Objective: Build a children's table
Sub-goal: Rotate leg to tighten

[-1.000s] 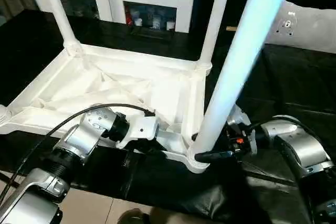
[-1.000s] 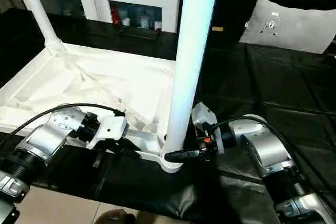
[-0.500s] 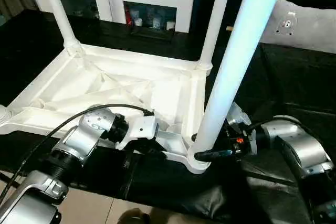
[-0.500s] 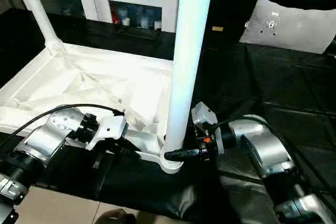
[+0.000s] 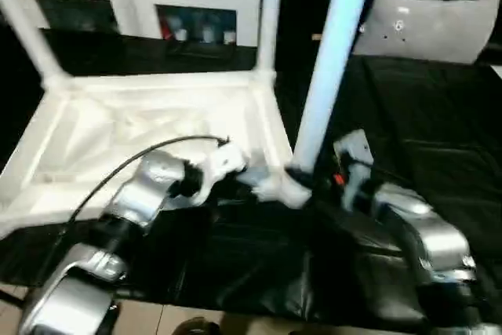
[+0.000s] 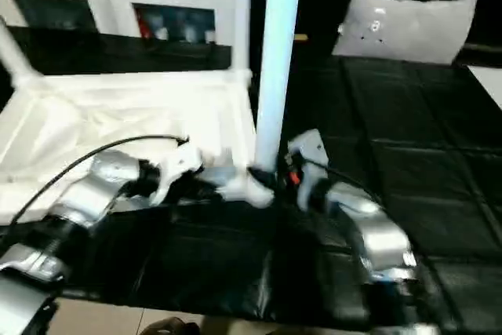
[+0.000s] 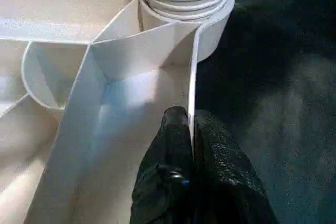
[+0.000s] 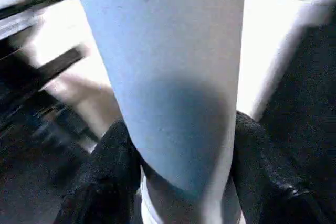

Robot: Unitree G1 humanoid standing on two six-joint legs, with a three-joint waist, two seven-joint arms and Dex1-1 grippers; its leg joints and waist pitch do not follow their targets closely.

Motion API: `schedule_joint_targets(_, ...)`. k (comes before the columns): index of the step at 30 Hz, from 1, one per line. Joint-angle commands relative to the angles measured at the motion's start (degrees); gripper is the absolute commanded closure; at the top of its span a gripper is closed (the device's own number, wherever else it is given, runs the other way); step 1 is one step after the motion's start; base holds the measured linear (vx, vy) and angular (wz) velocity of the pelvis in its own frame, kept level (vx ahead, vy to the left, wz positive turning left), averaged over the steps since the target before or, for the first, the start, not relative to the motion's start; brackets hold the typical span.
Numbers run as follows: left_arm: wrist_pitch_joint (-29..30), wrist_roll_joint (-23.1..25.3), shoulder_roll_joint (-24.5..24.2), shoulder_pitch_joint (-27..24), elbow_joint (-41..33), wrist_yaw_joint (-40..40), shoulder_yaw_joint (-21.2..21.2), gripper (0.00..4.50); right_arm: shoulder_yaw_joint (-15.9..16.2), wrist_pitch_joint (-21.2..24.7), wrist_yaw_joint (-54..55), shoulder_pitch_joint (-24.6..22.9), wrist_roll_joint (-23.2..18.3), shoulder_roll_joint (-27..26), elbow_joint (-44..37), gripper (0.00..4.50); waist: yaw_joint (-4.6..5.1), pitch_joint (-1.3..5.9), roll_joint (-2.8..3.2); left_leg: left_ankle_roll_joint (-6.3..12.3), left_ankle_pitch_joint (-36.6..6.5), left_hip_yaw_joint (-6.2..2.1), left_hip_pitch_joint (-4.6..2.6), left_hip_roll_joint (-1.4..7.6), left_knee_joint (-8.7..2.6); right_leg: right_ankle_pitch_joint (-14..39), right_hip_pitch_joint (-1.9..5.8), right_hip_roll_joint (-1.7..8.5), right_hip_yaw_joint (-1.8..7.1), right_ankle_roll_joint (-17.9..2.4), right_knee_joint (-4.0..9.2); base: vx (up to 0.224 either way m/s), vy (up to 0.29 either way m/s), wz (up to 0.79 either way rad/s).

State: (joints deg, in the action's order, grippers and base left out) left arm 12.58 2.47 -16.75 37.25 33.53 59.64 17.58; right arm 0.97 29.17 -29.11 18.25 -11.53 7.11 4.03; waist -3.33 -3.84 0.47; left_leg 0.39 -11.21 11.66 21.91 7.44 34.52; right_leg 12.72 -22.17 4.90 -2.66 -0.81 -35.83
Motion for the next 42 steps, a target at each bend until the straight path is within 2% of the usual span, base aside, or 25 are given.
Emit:
schedule_joint_targets(1, 0.8, -1.3, 7.4, 3.7, 1.0, -11.3, -1.6, 4.5, 6.3, 3.5, 6.9, 2.4, -0.8, -7.9, 2.7, 2.46, 0.01, 2.93, 0.09, -3.39, -14.7, -3.59, -1.36, 5.74, -5.52, 11.4, 1.07, 5.44, 3.3, -12.6, 4.98, 0.0, 0.0, 0.0)
schedule_joint_targets(2, 0.7, -1.1, 7.7, 4.0, 1.4, -12.1, -1.8, 4.5, 6.5, 3.6, 7.8, 2.9, -0.2, -8.3, 3.3, 2.46, 0.22, 2.93, -0.03, -3.43, -13.9, -3.54, -1.37, 5.73, -5.48, 10.6, 1.24, 5.41, 3.22, -12.8, 4.98, 0.0, 0.0, 0.0)
schedule_joint_targets(3, 0.7, -1.0, 7.9, 4.2, 1.7, -12.7, -2.0, 4.5, 6.6, 3.7, 8.4, 3.2, 0.2, -8.6, 3.8, 2.46, 0.26, 2.95, 0.36, -2.56, -12.6, -3.37, -1.28, 5.77, -5.37, 7.5, 1.46, 5.33, 3.3, -13.1, 4.93, 0.0, 0.0, 0.0)
schedule_joint_targets(4, 0.7, -0.6, 8.3, 4.6, 2.4, -13.7, -2.1, 4.5, 7.4, 4.4, 9.9, 4.1, 2.1, -9.1, 4.9, 2.46, 0.2, 2.94, 0.34, -1.92, -11.8, -3.36, -1.17, 5.78, -5.33, 5.9, 1.67, 5.34, 3.26, -13.2, 4.8, 0.0, 0.0, 0.0)
schedule_joint_targets(5, 0.1, 0.1, 8.5, 4.9, 3.1, -14.9, -2.0, 4.5, 7.8, 4.4, 11.8, 5.0, 4.0, -9.9, 6.4, 2.46, 0.18, 3.18, 0.96, -0.78, -9.5, -3.2, -1.19, 5.63, -5.07, 2.0, 1.73, 5.14, 3.2, -13.7, 4.41, 0.0, 0.0, 0.0)
schedule_joint_targets(6, -0.5, 1.1, 8.5, 4.9, 3.4, -15.2, -1.4, 4.5, 5.7, 3.3, 13.8, 6.0, 3.2, -12.0, 8.0, 2.46, 0.32, 3.31, 0.95, 0.25, -7.6, -3.1, -1.09, 5.49, -4.96, -0.9, 1.88, 5.08, 3.11, -14.1, 4.24, 0.0, 0.0, 0.0)
schedule_joint_targets(7, -0.7, 1.3, 8.2, 4.5, 3.0, -15.0, -1.3, 4.5, 5.1, 1.5, 13.9, 6.1, 3.0, -12.1, 8.3, 2.11, 0.34, 3.33, 0.84, 0.83, -7.2, -3.09, -1.0, 5.51, -4.94, -1.8, 2.02, 5.21, 3.13, -14.3, 4.27, 0.0, 0.0, 0.0)
schedule_joint_targets(8, -0.7, 1.3, 8.2, 4.5, 3.0, -15.0, -1.3, 4.5, 5.1, 1.5, 13.9, 6.1, 3.0, -12.1, 8.3, 1.92, 0.24, 3.29, 1.07, 1.48, -7.1, -3.07, -1.02, 5.6, -4.89, -2.5, 2.15, 5.33, 3.05, -14.5, 4.31, 0.0, 0.0, 0.0)
schedule_joint_targets(10, -0.8, 1.8, 7.8, 4.1, 2.8, -14.5, -1.4, 4.5, 4.8, -0.2, 13.3, 5.7, 3.4, -11.7, 7.8, 1.78, 0.29, 3.31, 0.94, 2.22, -6.9, -3.09, -1.08, 5.81, -4.98, -3.2, 2.29, 5.24, 2.94, -14.8, 4.19, 0.0, 0.0, 0.0)
schedule_joint_targets(11, -1.0, 1.9, 7.4, 3.8, 2.8, -14.1, -1.5, 4.5, 4.1, -1.0, 12.9, 5.2, 3.3, -11.5, 7.2, 1.78, 0.25, 3.22, 1.14, 2.22, -7.8, -3.1, -1.18, 5.97, -5.1, -2.0, 2.17, 5.23, 2.92, -14.7, 4.32, 0.0, 0.0, 0.0)
schedule_joint_targets(12, -1.1, 2.0, 7.0, 3.6, 2.7, -13.6, -1.6, 4.5, 3.5, -1.7, 12.3, 4.8, 3.1, -11.3, 6.6, 1.55, 0.39, 3.16, 0.98, 1.91, -8.8, -3.14, -1.21, 6.05, -5.29, -0.7, 2.2, 5.1, 2.89, -14.7, 4.38, 0.0, 0.0, 0.0)
schedule_joint_targets(13, -1.4, 2.1, 6.6, 3.5, 2.6, -13.2, -1.5, 4.5, 3.3, -2.6, 11.6, 4.5, 2.8, -10.5, 6.1, 1.43, 0.38, 3.22, 0.68, 1.84, -9.0, -3.09, -1.32, 6.1, -5.29, -0.3, 2.19, 5.12, 2.9, -14.7, 4.43, 0.0, 0.0, 0.0)
schedule_joint_targets(14, -2.9, 2.6, 5.5, 3.2, 2.4, -12.3, -1.2, 4.5, 3.9, -4.4, 9.3, 3.6, 3.2, -7.9, 4.9, 1.37, 0.32, 3.12, 0.93, 1.69, -9.5, -3.07, -1.32, 6.1, -5.29, 0.4, 2.12, 5.24, 3.0, -14.6, 4.47, 0.0, 0.0, 0.0)
schedule_joint_targets(15, -4.3, 2.8, 4.3, 2.7, 2.3, -10.7, -0.6, 4.5, 3.9, -6.0, 6.3, 2.6, 2.9, -5.7, 3.8, 1.35, 0.15, 3.11, 0.34, 2.04, -9.7, -2.98, -1.27, 6.13, -5.2, 0.6, 2.39, 5.27, 3.01, -14.0, 4.6, 0.0, 0.0, 0.0)
schedule_joint_targets(17, -5.9, 3.6, 2.7, 2.1, 1.7, -9.5, 0.2, 4.5, 3.3, -6.8, 2.8, 1.7, 1.9, -3.7, 2.6, 1.2, 0.07, 3.05, 0.52, 2.87, -8.8, -3.13, -1.0, 6.21, -5.23, -0.4, 2.49, 5.41, 3.06, -13.6, 4.42, 0.0, 0.0, 0.0)
schedule_joint_targets(20, -6.9, 3.8, 0.0, 0.6, 0.2, -5.4, 1.4, 4.5, 4.2, -8.8, -5.6, 0.0, 0.3, 1.3, 0.8, 0.9, 0.28, 3.03, 0.12, 4.59, -7.2, -3.1, -0.64, 6.11, -4.87, -1.4, 2.77, 5.66, 2.96, -14.4, 4.3, 0.0, 0.0, 0.0)
schedule_joint_targets(22, -7.9, 3.6, -1.0, 0.1, -0.5, -3.4, 1.8, 4.5, 4.5, -9.3, -8.7, -0.6, -0.4, 3.1, 0.2, 0.77, 0.31, 3.06, 0.26, 5.23, -6.6, -3.02, -0.73, 6.23, -4.79, -1.6, 2.55, 5.54, 2.9, -14.8, 4.27, 0.0, 0.0, 0.0)
schedule_joint_targets(24, -10.5, 2.1, -3.4, -1.4, -2.3, 2.9, 2.5, 4.5, 4.8, -10.7, -15.7, -1.1, -1.5, 7.6, -0.1, 0.6, 0.35, 3.15, 0.08, 5.93, -6.4, -2.91, -0.7, 6.27, -4.62, -1.7, 2.57, 5.53, 2.88, -15.5, 4.18, 0.0, 0.0, 0.0)
schedule_joint_targets(29, -12.5, -2.6, -6.4, -3.3, -5.5, 14.0, 3.7, 4.5, 4.9, -13.7, -26.0, 0.5, -2.7, 13.4, 2.5, 0.45, -0.41, 3.08, -0.01, 5.54, -6.9, -2.62, -1.13, 6.55, -4.57, -0.4, 2.2, 5.34, 2.79, -16.6, 3.99, 0.0, 0.0, 0.0)
schedule_joint_targets(31, -13.2, -3.0, -7.3, -3.6, -6.2, 16.2, 4.2, 4.5, 5.0, -13.7, -30.1, 0.9, -4.1, 14.8, 2.7, 0.45, -1.01, 2.98, 0.21, 5.2, -6.8, -2.36, -1.6, 6.76, -4.66, 0.1, 1.69, 5.07, 2.75, -16.7, 4.01, 0.0, 0.0, 0.0)
schedule_joint_targets(33, -14.5, -3.1, -8.4, -4.0, -6.8, 18.8, 4.9, 4.5, 6.2, -14.9, -36.0, 1.0, -5.5, 16.9, 2.6, 0.45, -2.08, 3.11, -0.04, 5.15, -6.6, -2.31, -1.61, 6.83, -4.55, -0.5, 1.85, 5.1, 2.63, -16.7, 3.66, 0.0, 0.0, 0.0)
schedule_joint_targets(35, -14.8, -3.2, -8.8, -4.1, -7.0, 19.6, 5.1, 4.5, 6.8, -15.4, -37.8, 1.0, -5.7, 17.7, 2.7, 0.45, -2.47, 3.01, 0.04, 4.79, -7.0, -2.3, -1.46, 6.88, -4.66, 0.1, 1.81, 5.15, 2.68, -16.4, 3.71, 0.0, 0.0, 0.0)
schedule_joint_targets(37, -15.6, -3.2, -9.5, -4.2, -7.4, 21.2, 5.4, 4.5, 7.4, -15.8, -41.1, 1.2, -6.4, 18.9, 2.9, 0.79, -2.75, 3.0, -0.36, 4.32, -7.6, -2.38, -1.44, 6.83, -4.71, 1.4, 1.89, 5.37, 2.67, -16.2, 3.81, 0.0, 0.0, 0.0)
schedule_joint_targets(39, -16.4, -3.2, -10.4, -4.2, -7.6, 23.0, 5.6, 4.5, 8.4, -15.2, -45.8, 1.8, -7.8, 20.7, 3.1, 0.93, -2.97, 2.98, -0.38, 3.73, -8.3, -2.45, -1.42, 6.87, -4.7, 2.9, 1.98, 5.48, 2.69, -16.1, 3.93, 0.0, 0.0, 0.0)
schedule_joint_targets(42, -16.6, -3.4, -11.0, -4.2, -7.8, 23.7, 5.7, 4.5, 9.0, -15.0, -49.1, 2.3, -8.2, 21.8, 3.8, 1.23, -3.0, 3.08, -0.5, 3.83, -6.9, -2.45, -1.4, 6.87, -4.63, 1.1, 1.92, 5.4, 2.62, -16.5, 3.59, 0.0, 0.0, 0.0)
